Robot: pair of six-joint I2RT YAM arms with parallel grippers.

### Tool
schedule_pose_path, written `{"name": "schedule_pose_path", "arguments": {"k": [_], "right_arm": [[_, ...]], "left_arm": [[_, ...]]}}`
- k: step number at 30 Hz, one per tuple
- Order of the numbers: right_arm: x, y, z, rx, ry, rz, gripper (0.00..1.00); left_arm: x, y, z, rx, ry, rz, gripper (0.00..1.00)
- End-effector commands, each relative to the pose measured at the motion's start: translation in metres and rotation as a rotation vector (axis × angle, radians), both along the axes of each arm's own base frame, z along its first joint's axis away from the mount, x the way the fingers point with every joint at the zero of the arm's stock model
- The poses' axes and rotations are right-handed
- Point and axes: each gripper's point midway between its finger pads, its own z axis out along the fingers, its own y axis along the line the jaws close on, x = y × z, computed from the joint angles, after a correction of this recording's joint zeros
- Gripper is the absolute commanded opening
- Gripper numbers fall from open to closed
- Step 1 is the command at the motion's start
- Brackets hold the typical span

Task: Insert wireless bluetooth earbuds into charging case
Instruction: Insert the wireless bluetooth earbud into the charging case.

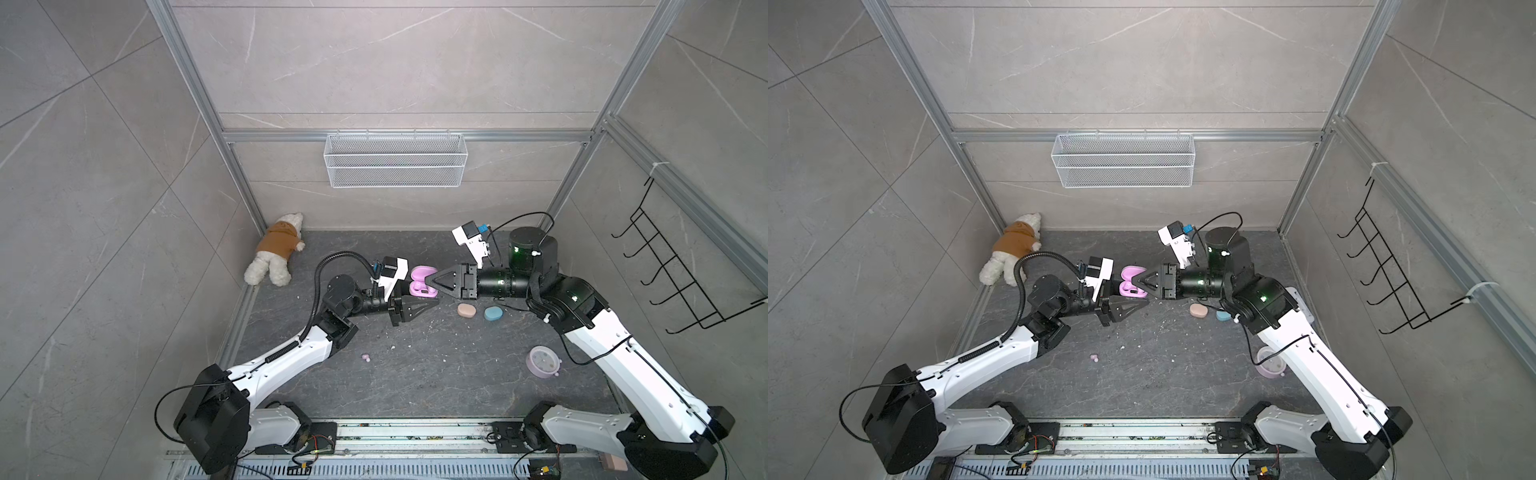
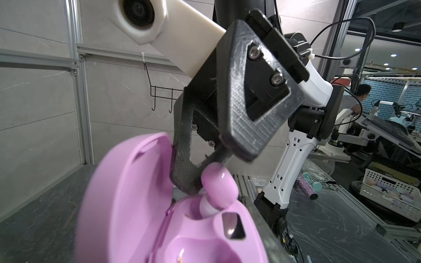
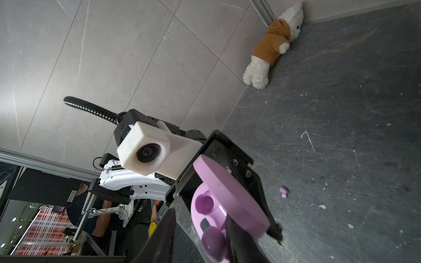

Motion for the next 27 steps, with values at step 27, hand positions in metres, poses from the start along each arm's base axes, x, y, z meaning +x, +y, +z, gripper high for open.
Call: {"name": "schedule_pose_path", "arguments": {"k": [27], "right_arm": [[-0.033, 0.018, -0.066, -0.202, 0.021, 0.010, 0.56]], "left_arm": [[0.083, 0.103, 0.001, -0.003, -0.078, 0.405, 0.17]]}}
